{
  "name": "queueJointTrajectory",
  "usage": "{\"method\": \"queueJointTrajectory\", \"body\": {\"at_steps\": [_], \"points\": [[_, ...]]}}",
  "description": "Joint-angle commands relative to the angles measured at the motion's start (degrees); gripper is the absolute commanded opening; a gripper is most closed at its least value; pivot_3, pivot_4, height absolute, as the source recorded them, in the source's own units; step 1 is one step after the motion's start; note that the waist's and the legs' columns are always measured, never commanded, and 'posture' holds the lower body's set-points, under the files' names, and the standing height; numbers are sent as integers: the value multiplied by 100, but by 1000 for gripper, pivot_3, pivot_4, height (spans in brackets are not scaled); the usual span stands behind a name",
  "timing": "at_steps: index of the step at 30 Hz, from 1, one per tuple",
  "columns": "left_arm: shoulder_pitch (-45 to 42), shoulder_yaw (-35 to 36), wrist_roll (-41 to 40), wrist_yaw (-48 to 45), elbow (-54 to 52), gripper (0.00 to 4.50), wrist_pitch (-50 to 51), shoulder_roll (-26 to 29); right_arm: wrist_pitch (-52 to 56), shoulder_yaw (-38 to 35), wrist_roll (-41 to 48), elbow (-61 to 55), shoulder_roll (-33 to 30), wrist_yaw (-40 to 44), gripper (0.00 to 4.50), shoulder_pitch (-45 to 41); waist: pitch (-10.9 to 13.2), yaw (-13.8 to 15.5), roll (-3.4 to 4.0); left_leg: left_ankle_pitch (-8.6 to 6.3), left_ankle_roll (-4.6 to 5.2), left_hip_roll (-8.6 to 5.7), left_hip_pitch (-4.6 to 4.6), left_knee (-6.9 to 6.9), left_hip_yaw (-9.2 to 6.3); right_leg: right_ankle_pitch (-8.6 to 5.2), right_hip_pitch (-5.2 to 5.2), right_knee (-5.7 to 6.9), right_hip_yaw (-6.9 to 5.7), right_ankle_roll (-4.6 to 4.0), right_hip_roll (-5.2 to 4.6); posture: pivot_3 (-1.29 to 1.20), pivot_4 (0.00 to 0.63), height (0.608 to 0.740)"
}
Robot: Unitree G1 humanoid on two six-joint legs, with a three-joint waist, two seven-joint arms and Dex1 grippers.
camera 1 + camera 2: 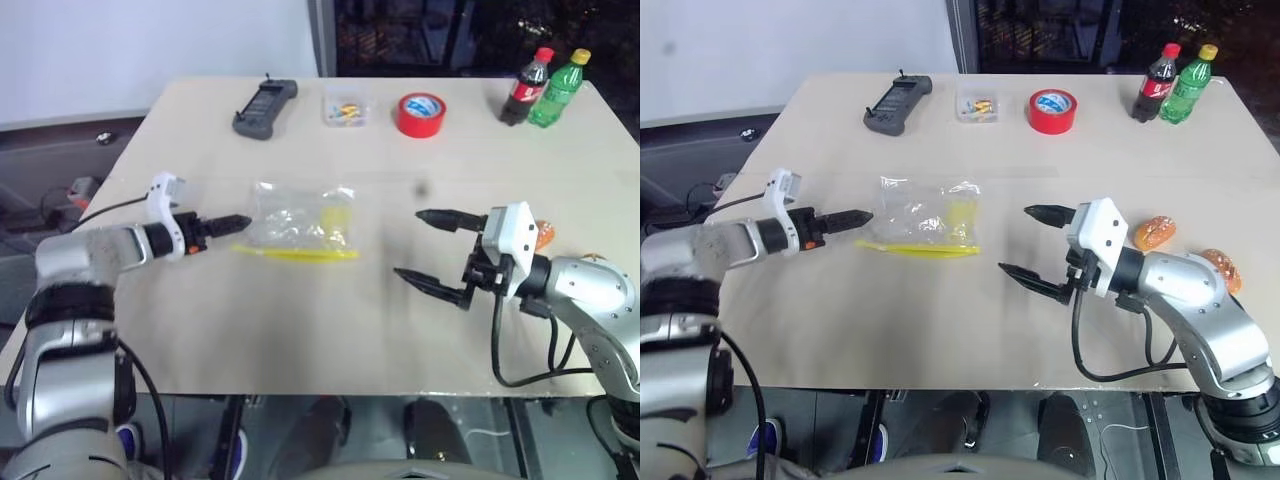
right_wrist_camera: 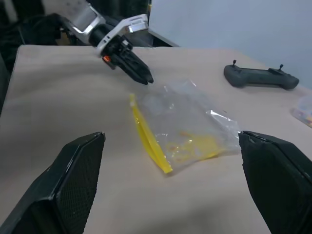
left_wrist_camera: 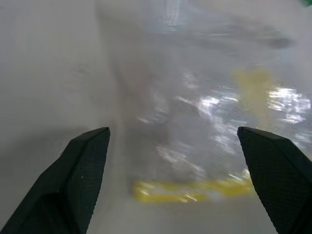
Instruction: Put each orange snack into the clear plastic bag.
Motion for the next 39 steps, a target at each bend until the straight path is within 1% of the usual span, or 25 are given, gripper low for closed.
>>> {"method": "queueJointTrajectory", "body": {"at_steps": [1, 3, 7, 10, 13, 18, 24, 27, 30, 35, 39], "points": [[-720, -479, 733, -782, 1123, 4435, -796, -136, 40, -51, -1, -422, 22, -226, 4486, 161, 0, 3, -3, 0, 0, -1, -3, 0, -3, 0, -2, -3, -2, 0, -1, 0, 150, 740], [-1099, -673, 1013, -1305, 1744, 4435, -1124, -309, 72, -121, 28, -605, -24, -292, 4486, 362, 1, 7, -4, 0, 1, -4, -4, 0, -5, 0, -1, -2, -5, 0, -2, 0, 150, 740], [-1606, -902, 1360, -2699, 2586, 4435, -1003, -563, 63, -423, 86, -829, -201, -271, 4486, 815, 1, -38, -5, 0, 2, -5, -4, 9, -4, -1, 0, 6, -6, 2, 0, 0, 150, 740], [-1776, -965, 1596, -3293, 2972, 4435, -970, -750, 17, -787, 185, -977, -390, -177, 4486, 1151, 0, -127, -6, 0, 3, -6, -3, 14, -5, -1, 4, 10, -8, 3, 2, 0, 150, 740], [-1846, -954, 1732, -3813, 3151, 4435, -766, -901, 14, -1078, 312, -1088, -522, -138, 4486, 1311, 0, -195, -8, 0, 3, -5, 0, 19, -4, -1, 5, 15, -8, 4, 2, 0, 150, 740], [-1703, -868, 1900, -4037, 3173, 4435, -722, -1093, 7, -1326, 493, -1107, -599, -116, 4486, 1371, -1, -282, -10, 0, 3, 0, 2, 23, -4, 0, 7, 22, -8, 5, 3, 0, 150, 740], [-1386, -680, 1851, -4049, 3071, 4435, -505, -986, -77, -1720, 689, -815, -778, 174, 4486, 1401, -2, -289, -12, 0, 3, -1, 2, 28, -3, 0, 7, 23, -7, 6, 3, 0, 150, 740], [-1248, -673, 1729, -4089, 2870, 4435, -273, -1108, -104, -1925, 876, -700, -824, 351, 4486, 1418, -5, -290, -15, 0, 3, -1, 4, 29, 0, 0, 7, 26, -4, 6, 3, 0, 150, 740], [-1117, -592, 1627, -4089, 2698, 4435, 0, -1173, -136, -1900, 876, -653, -862, 405, 4486, 1368, -6, -280, -14, 0, 3, -1, 6, 33, -1, 0, 9, 32, -4, 6, 2, 0, 150, 740], [-404, -620, 1481, -4088, 2030, 4435, 283, -968, -134, -1756, 840, -695, -835, 316, 4486, 1241, -15, -312, -11, -1, 4, 2, 16, 37, 10, 0, 8, 44, 11, 5, 2, 0, 150, 740], [-537, -200, 1288, -3065, 1856, 4435, 153, -1507, -221, -1614, 721, -746, -738, 259, 4486, 1334, -33, -248, 3, -1, 4, 3, 19, 38, 11, 0, 8, 48, 12, 5, 3, 0, 150, 740]]}}
